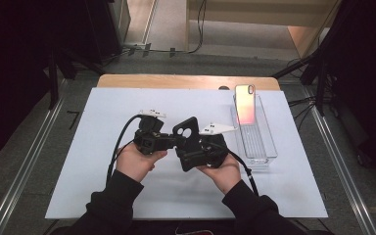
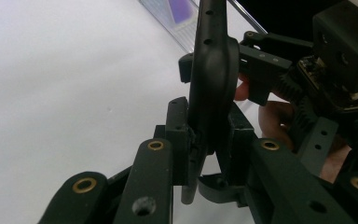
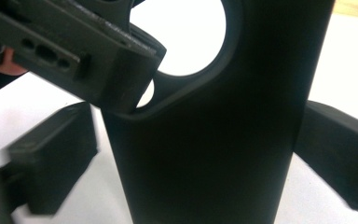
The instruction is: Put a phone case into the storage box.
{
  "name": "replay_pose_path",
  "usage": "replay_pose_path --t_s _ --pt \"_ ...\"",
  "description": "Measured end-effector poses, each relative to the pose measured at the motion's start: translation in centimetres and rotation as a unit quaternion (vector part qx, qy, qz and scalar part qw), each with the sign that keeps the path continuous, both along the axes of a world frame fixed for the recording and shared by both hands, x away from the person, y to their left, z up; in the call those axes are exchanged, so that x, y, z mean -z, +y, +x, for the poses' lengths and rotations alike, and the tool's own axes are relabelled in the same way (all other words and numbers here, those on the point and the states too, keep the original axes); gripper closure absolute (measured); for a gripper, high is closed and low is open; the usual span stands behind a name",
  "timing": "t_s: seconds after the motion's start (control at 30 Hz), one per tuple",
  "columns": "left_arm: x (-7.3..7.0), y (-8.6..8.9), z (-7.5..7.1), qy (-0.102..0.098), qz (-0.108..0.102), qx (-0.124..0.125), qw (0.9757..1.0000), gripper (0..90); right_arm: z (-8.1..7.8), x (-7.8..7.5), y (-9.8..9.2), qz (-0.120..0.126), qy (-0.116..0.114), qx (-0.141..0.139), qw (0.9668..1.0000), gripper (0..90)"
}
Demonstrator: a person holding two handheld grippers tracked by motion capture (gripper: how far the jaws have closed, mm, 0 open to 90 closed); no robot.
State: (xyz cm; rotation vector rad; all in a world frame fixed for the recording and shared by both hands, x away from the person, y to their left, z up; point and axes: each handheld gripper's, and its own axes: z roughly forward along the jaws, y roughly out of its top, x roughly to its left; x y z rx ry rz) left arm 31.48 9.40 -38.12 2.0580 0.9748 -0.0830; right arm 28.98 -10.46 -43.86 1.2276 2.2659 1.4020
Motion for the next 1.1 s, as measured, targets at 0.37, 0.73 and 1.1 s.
replay_pose_path --t_s 0.37,0.73,1.1 --pt "-0.2 -0.2 -0.2 -0.005 0.002 0.007 1.0000 76.2 0.0 0.0 0.1 -0.005 -0.001 -0.006 1.0000 12.6" --pt "-1.4 0.8 -0.3 -0.003 -0.017 0.021 0.9996 51.5 0.6 0.4 -0.5 -0.019 0.007 0.004 0.9998 13.0" --pt "0.0 2.7 0.1 -0.026 -0.022 0.069 0.9970 34.9 1.5 -0.1 -2.9 -0.013 0.016 0.009 0.9997 13.0"
